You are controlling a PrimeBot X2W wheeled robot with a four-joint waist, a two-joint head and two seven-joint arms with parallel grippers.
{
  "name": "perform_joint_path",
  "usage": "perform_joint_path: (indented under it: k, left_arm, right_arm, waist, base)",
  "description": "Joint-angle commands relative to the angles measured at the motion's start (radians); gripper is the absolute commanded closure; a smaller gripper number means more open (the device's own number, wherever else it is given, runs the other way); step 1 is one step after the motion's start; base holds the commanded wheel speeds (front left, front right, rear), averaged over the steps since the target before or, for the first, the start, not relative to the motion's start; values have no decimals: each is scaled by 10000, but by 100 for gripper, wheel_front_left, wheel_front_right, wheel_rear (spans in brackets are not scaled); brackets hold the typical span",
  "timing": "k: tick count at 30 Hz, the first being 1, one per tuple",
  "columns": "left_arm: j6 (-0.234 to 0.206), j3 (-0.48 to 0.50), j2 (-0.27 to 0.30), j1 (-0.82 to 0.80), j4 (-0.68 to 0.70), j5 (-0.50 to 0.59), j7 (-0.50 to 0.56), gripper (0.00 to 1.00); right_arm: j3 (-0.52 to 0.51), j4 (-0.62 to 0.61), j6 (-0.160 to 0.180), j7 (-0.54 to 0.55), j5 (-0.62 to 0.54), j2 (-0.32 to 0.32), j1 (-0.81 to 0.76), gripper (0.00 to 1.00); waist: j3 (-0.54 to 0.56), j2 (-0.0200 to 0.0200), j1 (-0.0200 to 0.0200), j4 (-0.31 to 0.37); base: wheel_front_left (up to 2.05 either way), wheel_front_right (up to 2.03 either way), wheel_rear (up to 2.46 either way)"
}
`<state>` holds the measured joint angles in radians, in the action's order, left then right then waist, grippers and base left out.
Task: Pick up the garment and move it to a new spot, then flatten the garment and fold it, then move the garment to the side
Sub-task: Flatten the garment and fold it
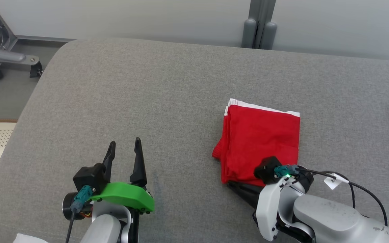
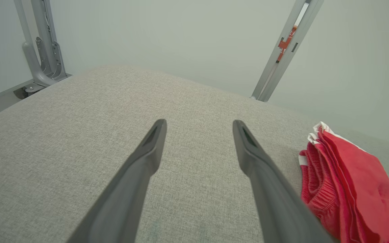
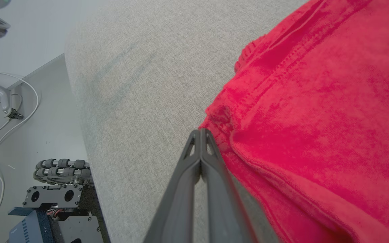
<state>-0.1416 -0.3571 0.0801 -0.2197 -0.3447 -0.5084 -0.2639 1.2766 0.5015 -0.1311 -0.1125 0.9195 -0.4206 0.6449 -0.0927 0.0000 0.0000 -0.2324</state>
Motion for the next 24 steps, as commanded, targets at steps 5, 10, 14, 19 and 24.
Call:
perform_joint_path:
  k: [5, 10, 14, 19, 24]
  left_arm:
    - [-82, 25, 123, 90, -1, -53, 1, 0]
    - [-84, 46, 170, 198, 28, -98, 0, 0]
    - [-71, 35, 205, 261, 51, -86, 2, 0]
    - [-13, -23, 209, 211, -35, -92, 5, 0]
    - [236, 0, 130, 81, -72, -59, 3, 0]
  right_arm:
    - [32, 14, 7, -661, 45, -18, 295, 100]
    - [-198, -151, 7, -1270, 187, -233, 474, 100]
    - [-1156, -241, 7, -1487, 133, -346, 381, 55]
    - [-3108, -311, 7, -1521, -471, -290, -294, 0]
    - [-5523, -450, 7, -1520, -1519, 75, -1376, 0]
  waist:
    - [158, 0, 0, 236]
    - [441, 0, 0, 557]
    - [652, 0, 0, 833]
    - [872, 0, 0, 1149]
    - [999, 0, 0, 1430]
  base:
    - [0, 0, 0]
    - [0, 0, 0]
    - [0, 0, 0]
    - [0, 0, 0]
    - [0, 0, 0]
